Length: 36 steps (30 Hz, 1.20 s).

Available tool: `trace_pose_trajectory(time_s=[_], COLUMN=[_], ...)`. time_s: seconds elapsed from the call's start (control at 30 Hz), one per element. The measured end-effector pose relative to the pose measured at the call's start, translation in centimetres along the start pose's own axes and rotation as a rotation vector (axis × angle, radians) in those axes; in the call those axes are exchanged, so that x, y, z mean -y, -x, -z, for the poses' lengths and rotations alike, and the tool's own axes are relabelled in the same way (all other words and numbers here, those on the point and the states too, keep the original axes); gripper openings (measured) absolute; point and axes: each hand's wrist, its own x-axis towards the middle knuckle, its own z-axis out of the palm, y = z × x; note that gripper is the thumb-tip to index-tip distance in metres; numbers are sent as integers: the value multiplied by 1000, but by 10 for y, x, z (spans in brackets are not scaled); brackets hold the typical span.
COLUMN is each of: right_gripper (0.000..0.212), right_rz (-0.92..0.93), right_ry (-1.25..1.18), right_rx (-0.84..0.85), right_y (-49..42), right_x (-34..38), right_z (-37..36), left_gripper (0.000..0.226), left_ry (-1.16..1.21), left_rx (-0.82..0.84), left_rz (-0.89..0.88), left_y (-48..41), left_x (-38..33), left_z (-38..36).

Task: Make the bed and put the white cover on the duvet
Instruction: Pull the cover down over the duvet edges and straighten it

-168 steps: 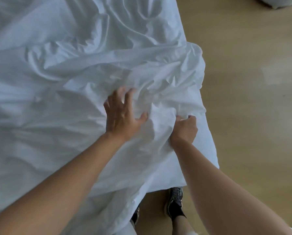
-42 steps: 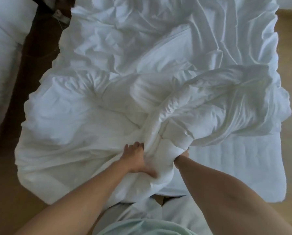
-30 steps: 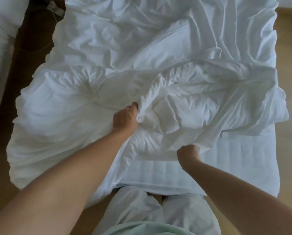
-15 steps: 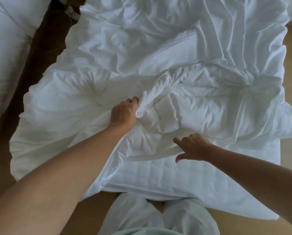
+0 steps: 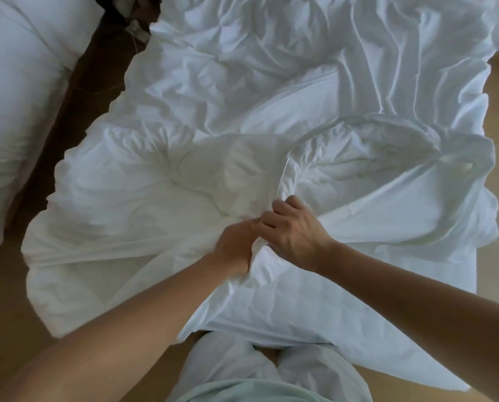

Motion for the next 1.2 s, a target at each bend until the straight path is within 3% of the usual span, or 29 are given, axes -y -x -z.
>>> trace_pose_trajectory(time_s=[0.07,0.17,0.23,0.37,0.47,0.57,0.7,0.8,1.03,1.2], right_gripper=[12,19,17,9,27,45,44,45,41,42], right_rz=[39,133,205,173,37,-91,-472,-686,-765,-744], right_ry=[32,88,129,160,85,53,-51,-63,9,99], right_rx=[125,555,762,849,910,958,833,611,86,-79], right_y=[-5,-11,-16,-22,-15,-15,-25,-35,-67,-73], right_x=[-12,-26,-19,-5,-1,13,21,18,44,73], right_z=[-2,-8,-18,-41,-52,-46,-17,24,126,167], left_gripper=[30,32,23,80,77,74,59,48,50,75], left_ry=[146,517,517,114,34,144,252,194,226,311], left_rx=[107,205,214,17,-153,-238,-435,-601,-935,-917], left_rz=[-26,-45,-2,237,458,588,631,471,372,492], left_y=[8,23,38,65,72,74,48,24,33,52], left_x=[5,21,30,30,16,9,3,11,46,55], left_z=[10,9,-9,-68,-99,-118,-98,-60,24,41])
